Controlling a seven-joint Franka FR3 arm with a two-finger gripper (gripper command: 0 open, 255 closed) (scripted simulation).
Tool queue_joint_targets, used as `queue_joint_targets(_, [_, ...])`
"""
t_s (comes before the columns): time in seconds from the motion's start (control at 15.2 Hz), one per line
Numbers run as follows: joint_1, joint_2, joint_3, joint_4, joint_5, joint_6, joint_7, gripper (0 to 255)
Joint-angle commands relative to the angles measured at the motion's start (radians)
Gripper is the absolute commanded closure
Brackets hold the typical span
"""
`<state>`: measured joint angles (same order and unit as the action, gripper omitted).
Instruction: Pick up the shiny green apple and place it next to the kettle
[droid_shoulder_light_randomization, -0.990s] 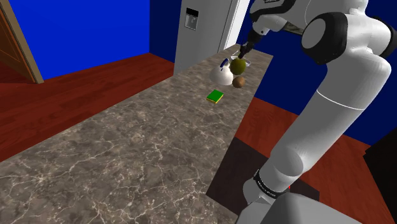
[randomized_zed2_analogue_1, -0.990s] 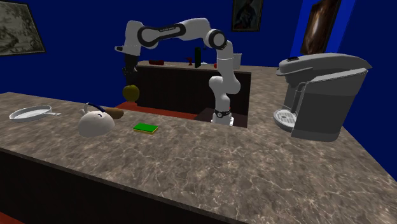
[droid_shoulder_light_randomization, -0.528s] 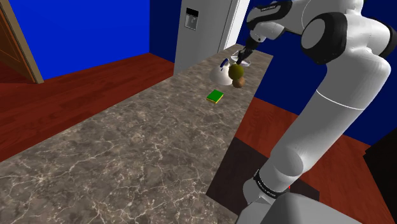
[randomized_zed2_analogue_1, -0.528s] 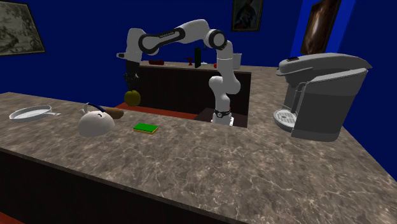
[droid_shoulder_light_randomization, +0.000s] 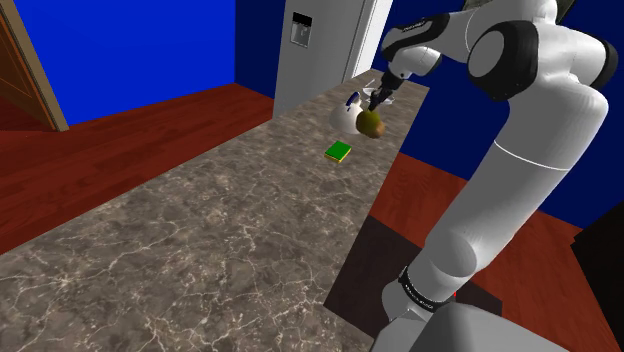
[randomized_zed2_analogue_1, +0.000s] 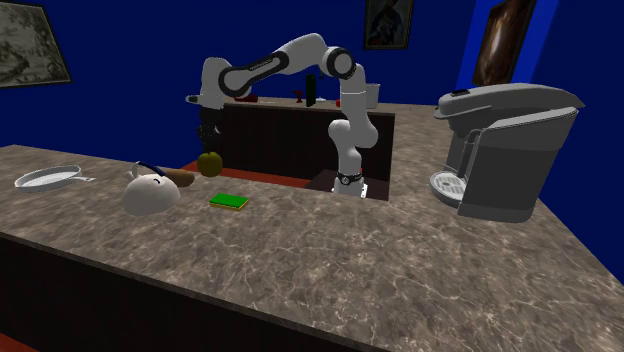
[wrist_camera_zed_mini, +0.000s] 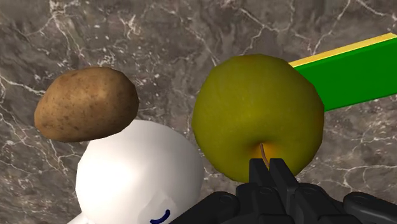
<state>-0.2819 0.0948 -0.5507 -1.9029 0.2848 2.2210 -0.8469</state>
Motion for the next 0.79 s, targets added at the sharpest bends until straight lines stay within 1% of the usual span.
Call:
queue_joint_targets(0.0, [0.0,0.008,0.002,-0.018,0.01,0.024,-0.009,255])
queue_joint_targets(0.73, [-0.01,0.068,0.015,-0.098,0.085,0.147,-0.077,255])
